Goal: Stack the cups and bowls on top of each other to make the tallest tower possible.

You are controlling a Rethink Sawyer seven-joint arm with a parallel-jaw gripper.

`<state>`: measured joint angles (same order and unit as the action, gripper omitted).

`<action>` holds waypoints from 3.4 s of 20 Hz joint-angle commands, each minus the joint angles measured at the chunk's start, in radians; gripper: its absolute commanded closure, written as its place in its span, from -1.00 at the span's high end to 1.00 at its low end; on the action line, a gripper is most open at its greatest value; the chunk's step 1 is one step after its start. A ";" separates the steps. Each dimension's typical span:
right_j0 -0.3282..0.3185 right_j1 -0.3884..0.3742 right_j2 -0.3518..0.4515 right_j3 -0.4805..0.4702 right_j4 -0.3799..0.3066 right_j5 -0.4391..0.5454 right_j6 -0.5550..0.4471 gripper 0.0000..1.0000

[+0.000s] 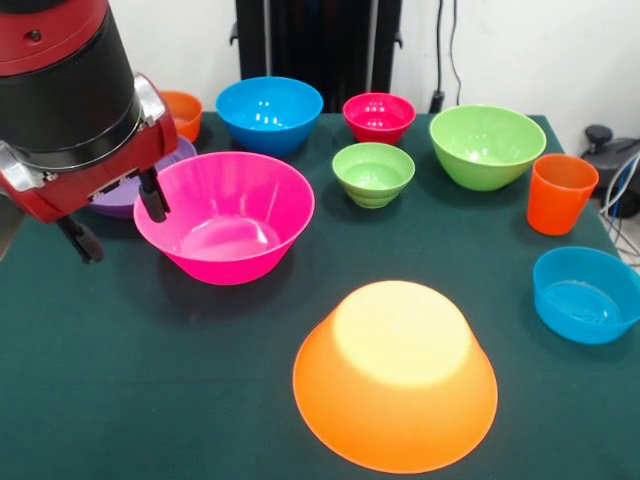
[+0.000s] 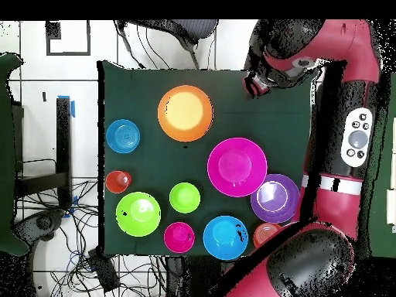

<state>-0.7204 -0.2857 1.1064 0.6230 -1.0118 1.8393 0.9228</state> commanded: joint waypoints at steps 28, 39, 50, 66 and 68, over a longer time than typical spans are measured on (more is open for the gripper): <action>0.158 -0.038 -0.223 0.049 0.182 -0.180 0.184 1.00; 0.169 -0.036 -0.271 0.041 0.223 -0.205 0.190 1.00; 0.172 -0.004 -0.280 -0.018 0.224 -0.216 0.165 1.00; 0.206 -0.012 -0.337 0.021 0.297 -0.282 0.215 1.00; 0.207 -0.014 -0.344 0.023 0.302 -0.284 0.214 1.00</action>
<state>-0.5450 -0.3253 0.8438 0.6320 -0.7077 1.5947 0.9492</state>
